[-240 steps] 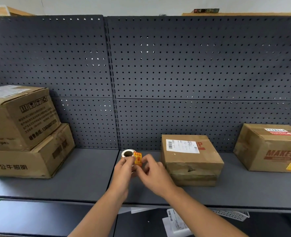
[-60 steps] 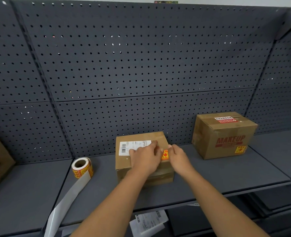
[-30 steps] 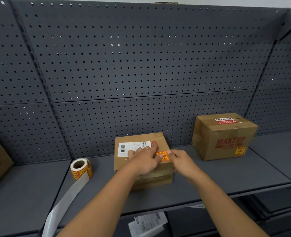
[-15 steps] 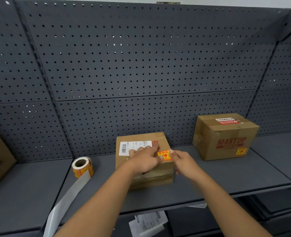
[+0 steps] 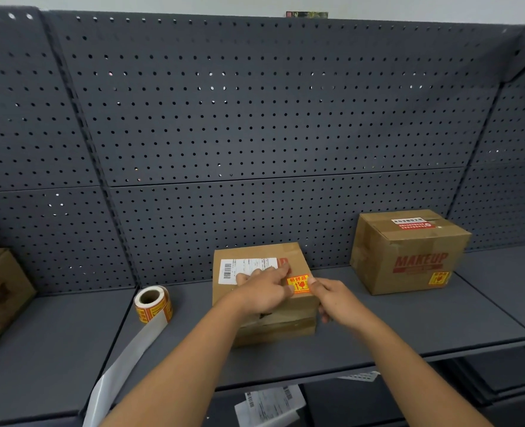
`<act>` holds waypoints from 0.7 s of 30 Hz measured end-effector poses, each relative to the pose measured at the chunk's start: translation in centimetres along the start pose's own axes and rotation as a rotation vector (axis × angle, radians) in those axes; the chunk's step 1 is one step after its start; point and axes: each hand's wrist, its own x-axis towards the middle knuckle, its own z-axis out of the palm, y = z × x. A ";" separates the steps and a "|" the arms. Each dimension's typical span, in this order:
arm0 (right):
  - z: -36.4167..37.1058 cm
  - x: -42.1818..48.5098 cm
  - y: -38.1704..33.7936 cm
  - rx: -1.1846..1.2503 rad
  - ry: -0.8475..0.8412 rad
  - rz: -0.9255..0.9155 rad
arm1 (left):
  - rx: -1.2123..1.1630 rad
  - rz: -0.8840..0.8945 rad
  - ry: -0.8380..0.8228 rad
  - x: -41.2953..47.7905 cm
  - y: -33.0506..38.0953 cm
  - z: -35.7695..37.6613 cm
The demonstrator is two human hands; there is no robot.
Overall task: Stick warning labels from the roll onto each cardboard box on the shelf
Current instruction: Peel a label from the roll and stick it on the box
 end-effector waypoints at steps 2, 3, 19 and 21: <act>0.0 0.1 -0.1 -0.007 0.008 0.026 | 0.001 0.032 0.043 0.2 -0.4 0.5; 0.1 0.2 -0.2 -0.008 0.018 0.037 | 0.011 0.054 0.083 0.4 -0.6 0.9; 1.6 2.7 -0.2 -0.121 0.221 -0.013 | 0.239 0.068 0.495 0.8 -0.7 3.9; 1.7 2.8 -0.3 -0.101 0.216 0.002 | 0.205 0.063 0.492 0.8 -0.5 3.7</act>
